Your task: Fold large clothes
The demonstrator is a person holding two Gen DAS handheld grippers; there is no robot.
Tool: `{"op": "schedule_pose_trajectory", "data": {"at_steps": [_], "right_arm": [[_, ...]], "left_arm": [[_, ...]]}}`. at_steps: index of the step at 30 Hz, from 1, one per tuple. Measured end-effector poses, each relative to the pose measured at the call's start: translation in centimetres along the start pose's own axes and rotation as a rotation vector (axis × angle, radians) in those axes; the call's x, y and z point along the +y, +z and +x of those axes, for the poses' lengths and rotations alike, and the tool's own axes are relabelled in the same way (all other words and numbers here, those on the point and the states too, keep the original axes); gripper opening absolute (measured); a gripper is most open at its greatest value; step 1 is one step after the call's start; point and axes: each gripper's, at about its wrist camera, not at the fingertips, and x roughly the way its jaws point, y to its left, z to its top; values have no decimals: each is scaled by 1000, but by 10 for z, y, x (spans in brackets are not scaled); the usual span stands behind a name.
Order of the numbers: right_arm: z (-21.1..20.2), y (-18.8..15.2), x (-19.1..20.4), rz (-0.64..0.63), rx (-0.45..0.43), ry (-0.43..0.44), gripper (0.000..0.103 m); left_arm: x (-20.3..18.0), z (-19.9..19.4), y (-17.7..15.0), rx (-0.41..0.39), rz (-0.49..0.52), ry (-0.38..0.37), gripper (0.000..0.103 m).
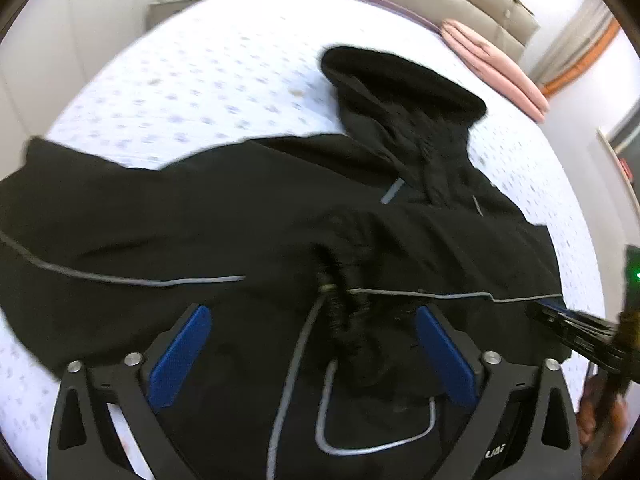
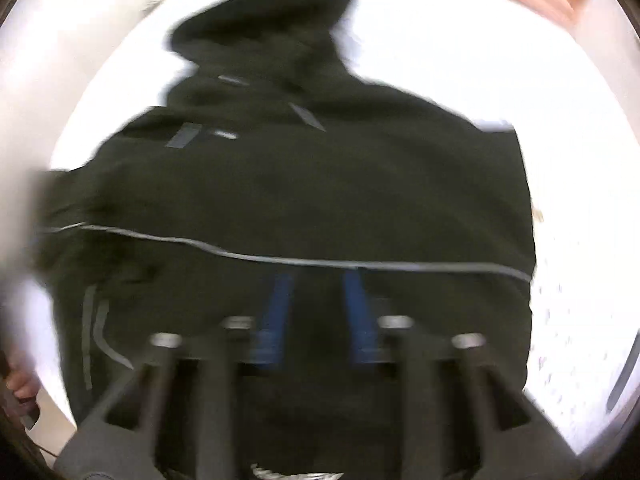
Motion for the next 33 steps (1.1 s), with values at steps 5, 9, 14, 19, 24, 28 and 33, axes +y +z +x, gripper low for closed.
{"op": "schedule_pose_trajectory", "data": {"at_steps": [5, 9, 14, 19, 24, 28, 33], "right_arm": [[30, -6, -1, 29, 46, -5, 4], [25, -6, 10, 10, 47, -9, 4], [1, -3, 16, 1, 26, 65, 11], [-12, -3, 30, -19, -18, 90, 45], [30, 1, 28, -46, 84, -9, 45], [29, 2, 30, -58, 69, -14, 48], [15, 11, 26, -33, 60, 32, 48]], "left_arm": [[-9, 45, 1, 132, 8, -82, 44], [-8, 51, 4, 137, -1, -108, 19], [-4, -8, 18, -16, -18, -163, 18], [43, -19, 23, -27, -138, -156, 19], [64, 33, -3, 175, -161, -105, 30], [72, 21, -10, 141, -205, -133, 38], [64, -13, -6, 76, -158, -57, 44]]}}
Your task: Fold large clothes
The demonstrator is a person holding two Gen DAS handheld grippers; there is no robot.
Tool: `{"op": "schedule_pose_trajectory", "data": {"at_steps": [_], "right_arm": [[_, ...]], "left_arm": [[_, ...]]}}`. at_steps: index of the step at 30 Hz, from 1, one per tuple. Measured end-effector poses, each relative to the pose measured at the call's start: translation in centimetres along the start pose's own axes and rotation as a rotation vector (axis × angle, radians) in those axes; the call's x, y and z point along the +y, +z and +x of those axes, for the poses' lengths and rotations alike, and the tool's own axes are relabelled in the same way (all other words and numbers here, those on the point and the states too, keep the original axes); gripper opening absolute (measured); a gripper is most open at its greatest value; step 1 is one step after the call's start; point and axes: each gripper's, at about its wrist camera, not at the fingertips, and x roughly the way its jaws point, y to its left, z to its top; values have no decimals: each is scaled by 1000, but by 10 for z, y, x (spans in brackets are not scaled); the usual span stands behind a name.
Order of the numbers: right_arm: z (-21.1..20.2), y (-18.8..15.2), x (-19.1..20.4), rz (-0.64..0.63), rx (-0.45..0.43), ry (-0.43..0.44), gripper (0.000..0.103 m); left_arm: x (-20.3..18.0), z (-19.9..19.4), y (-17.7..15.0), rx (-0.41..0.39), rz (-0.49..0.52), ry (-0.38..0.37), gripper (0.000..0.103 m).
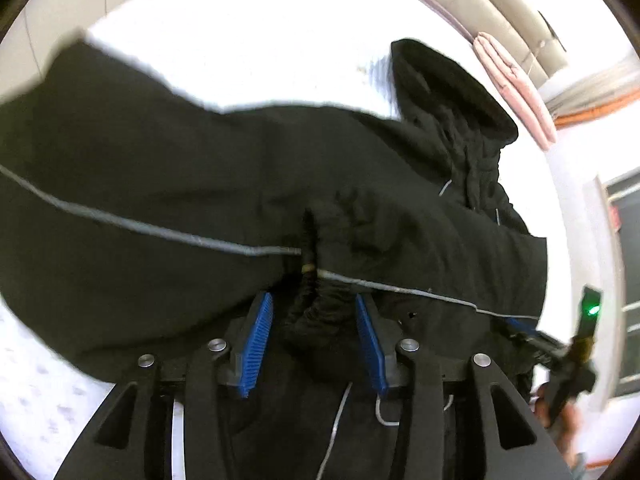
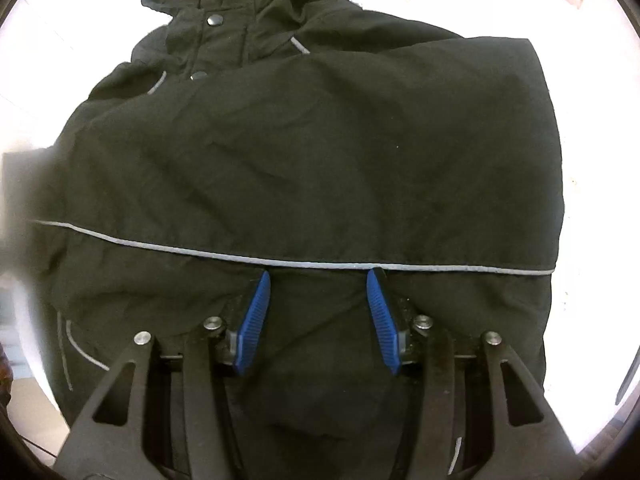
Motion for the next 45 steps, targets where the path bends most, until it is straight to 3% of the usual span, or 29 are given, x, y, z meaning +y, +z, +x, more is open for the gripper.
{"op": "schedule_pose_trajectory", "data": {"at_steps": [2, 4, 5, 8, 10, 14, 20, 23, 25, 27, 30, 35, 37, 41, 45], "right_arm": [[-16, 5, -7, 15, -44, 26, 48], [-28, 12, -11, 17, -83, -8, 48], [-29, 16, -12, 16, -92, -24, 48], [-14, 29, -15, 27, -74, -66, 48], [3, 39, -21, 37, -64, -83, 48], [30, 48, -17, 7, -24, -139, 50], [21, 52, -17, 10, -19, -115, 52], [-9, 32, -14, 6, -53, -12, 52], [-21, 18, -3, -23, -61, -6, 52], [-17, 1, 8, -69, -35, -74, 52], [23, -16, 11, -103, 73, -132, 52], [25, -9, 11, -108, 54, -131, 57], [19, -12, 11, -111, 54, -132, 59], [22, -7, 5, -110, 51, -135, 61], [17, -13, 10, -108, 47, -140, 62]], "left_arm": [[-26, -24, 3, -78, 107, 49, 44], [-36, -39, 8, -110, 193, 36, 47], [-48, -39, 9, -111, 228, 17, 53], [-95, -12, 6, -79, 327, -44, 57], [-112, 17, 6, -69, 366, 0, 57], [-105, 93, 6, 51, 373, 159, 57], [-86, 71, 10, 31, 327, 104, 57], [-88, 49, 4, 18, 335, 66, 57], [-86, 35, -6, 7, 348, 76, 58], [-79, 36, -15, 15, 318, 107, 59], [-58, 56, -26, 64, 254, 124, 58], [-49, 30, -35, 27, 237, 101, 58], [-42, 6, -36, -31, 207, 65, 58], [0, -44, -29, -144, 115, 179, 59], [100, -90, -5, -229, -139, 297, 59]]}}
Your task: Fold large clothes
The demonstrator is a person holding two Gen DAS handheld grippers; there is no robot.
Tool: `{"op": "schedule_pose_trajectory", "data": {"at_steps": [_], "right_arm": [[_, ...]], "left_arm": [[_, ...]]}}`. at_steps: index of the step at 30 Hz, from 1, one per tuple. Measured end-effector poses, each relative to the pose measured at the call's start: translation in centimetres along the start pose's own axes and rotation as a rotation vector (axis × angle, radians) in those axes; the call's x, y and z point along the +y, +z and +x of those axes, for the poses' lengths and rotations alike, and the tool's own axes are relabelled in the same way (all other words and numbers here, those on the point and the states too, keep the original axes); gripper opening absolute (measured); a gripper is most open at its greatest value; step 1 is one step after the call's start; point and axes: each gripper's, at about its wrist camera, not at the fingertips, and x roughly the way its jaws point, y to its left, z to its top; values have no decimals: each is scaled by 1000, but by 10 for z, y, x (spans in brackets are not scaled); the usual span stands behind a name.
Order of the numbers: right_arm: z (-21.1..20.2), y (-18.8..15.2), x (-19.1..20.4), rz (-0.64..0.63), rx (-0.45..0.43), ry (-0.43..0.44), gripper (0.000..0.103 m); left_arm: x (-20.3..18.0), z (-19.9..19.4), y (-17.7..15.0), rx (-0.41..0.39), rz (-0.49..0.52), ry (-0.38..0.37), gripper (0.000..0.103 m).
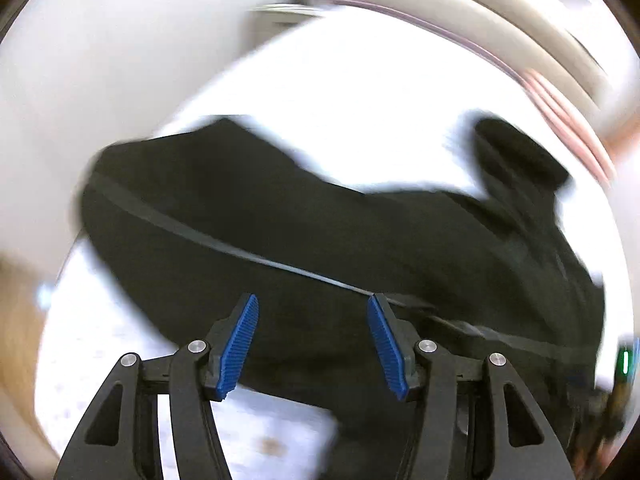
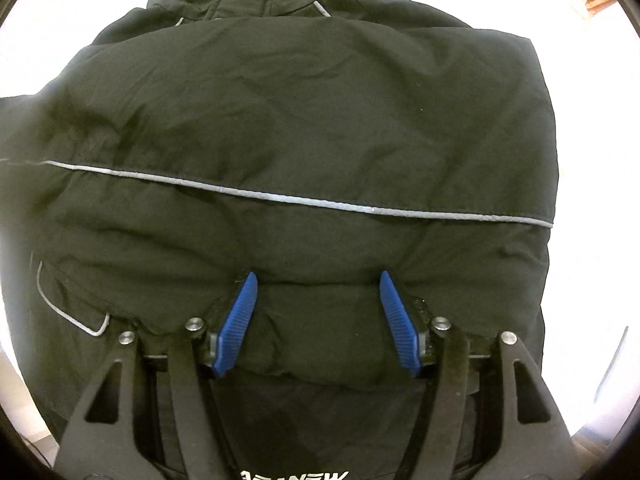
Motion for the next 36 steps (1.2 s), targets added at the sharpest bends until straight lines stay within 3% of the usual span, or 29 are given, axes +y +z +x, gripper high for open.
{"op": "schedule_pose_trajectory", "data": {"at_steps": [3, 6, 10, 15, 17, 19, 20, 21, 24, 26, 32, 36], "right_arm": [[4, -1, 5, 2, 1, 10, 63], [5, 2, -1, 11, 4, 40, 67], [6, 3, 0, -2, 7, 33, 70], [7, 4, 0, 0, 12, 30, 72], [8, 4, 1, -4, 13, 29, 72], [7, 4, 4, -7, 14, 27, 73], [7, 5, 4, -8, 15, 26, 73], [8, 5, 5, -8, 16, 25, 73], [9, 6, 8, -7, 17, 21, 73], [9, 7, 9, -6, 18, 22, 74], [12, 8, 8, -7, 14, 37, 78], [13, 7, 8, -9, 7, 46, 80]], "left_arm": [[91, 1, 27, -33, -224, 71, 59], [152, 6, 47, -44, -337, 112, 59], [190, 28, 62, -21, -424, 90, 59], [221, 76, 67, 73, -506, 61, 60], [227, 91, 65, 77, -542, 5, 60], [225, 98, 62, 63, -562, 1, 61], [223, 98, 63, 62, -550, 9, 55], [217, 97, 66, 63, -518, 21, 38], [185, 85, 76, 41, -386, 84, 16], [163, 69, 82, 5, -289, 117, 14], [70, 2, 82, -122, -2, 125, 13], [5, -30, 62, -175, 174, 113, 13]]}}
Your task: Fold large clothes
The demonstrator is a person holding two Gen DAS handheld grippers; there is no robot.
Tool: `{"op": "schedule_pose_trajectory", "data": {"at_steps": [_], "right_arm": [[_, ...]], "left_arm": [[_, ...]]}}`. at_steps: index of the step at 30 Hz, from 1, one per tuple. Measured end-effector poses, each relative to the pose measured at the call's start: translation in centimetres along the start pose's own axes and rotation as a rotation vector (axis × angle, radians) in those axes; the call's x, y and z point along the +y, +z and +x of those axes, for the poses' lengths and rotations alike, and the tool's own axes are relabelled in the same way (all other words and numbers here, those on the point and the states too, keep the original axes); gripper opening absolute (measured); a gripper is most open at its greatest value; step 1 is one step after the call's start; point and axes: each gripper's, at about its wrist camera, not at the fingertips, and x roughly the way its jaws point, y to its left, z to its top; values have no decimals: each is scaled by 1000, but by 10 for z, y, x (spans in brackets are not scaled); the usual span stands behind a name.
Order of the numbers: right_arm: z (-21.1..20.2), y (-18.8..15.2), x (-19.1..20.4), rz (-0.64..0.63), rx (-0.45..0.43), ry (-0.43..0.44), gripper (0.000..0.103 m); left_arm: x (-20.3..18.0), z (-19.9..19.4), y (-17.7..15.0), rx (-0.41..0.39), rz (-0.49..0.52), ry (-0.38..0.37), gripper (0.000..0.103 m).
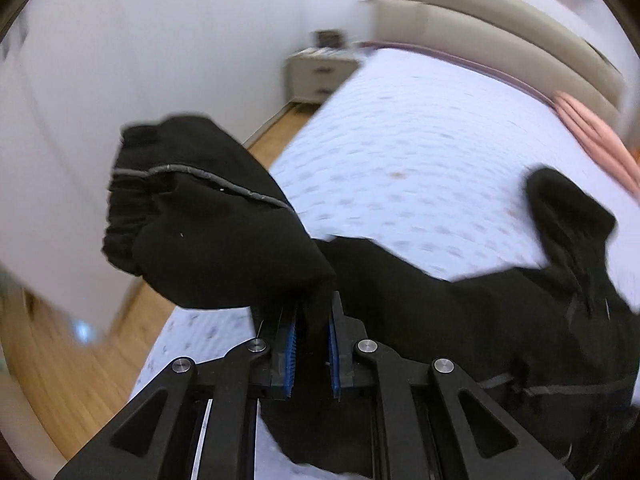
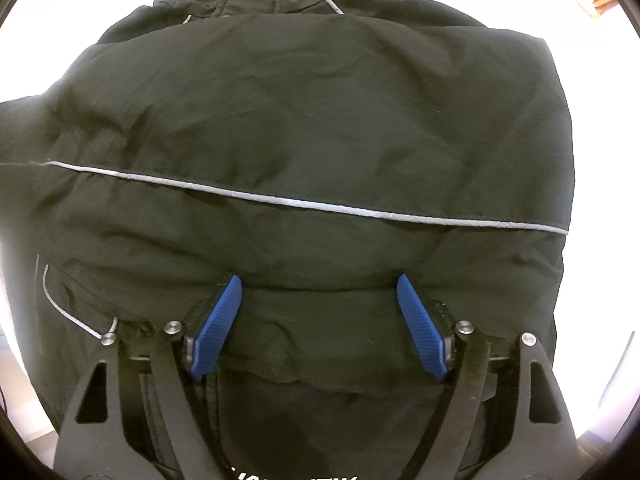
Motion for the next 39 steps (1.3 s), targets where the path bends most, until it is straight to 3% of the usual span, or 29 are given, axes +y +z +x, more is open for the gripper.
{"op": "schedule_pose_trajectory", "data": {"at_steps": [3, 6, 10, 14, 19, 23, 27, 32, 39], "right_arm": [[2, -1, -1, -3, -18, 17, 85], [4, -3, -2, -5, -29, 26, 91], [-3, -8, -4, 7, -58, 59, 90], [-22, -14, -17, 49, -87, 112, 77], [-59, -17, -43, 91, -159, 99, 77], [-77, -24, -58, 117, -184, 140, 77], [-84, -28, -68, 157, -182, 244, 77], [-88, -27, -60, 189, -154, 398, 77], [-49, -16, -42, 247, -50, 479, 77]], "left_arm": [[-45, -30, -11, -13, 78, -47, 13], [-99, -63, -26, -88, 237, -49, 12], [-167, -93, -48, -138, 398, -145, 12], [-230, -90, -76, -102, 510, -275, 12], [-286, -79, -114, -27, 615, -348, 13], [-299, -77, -130, 61, 645, -410, 35], [-293, -86, -136, 173, 599, -480, 41], [-278, -102, -131, 224, 514, -502, 42], [-249, -84, -126, 250, 415, -425, 42]]}}
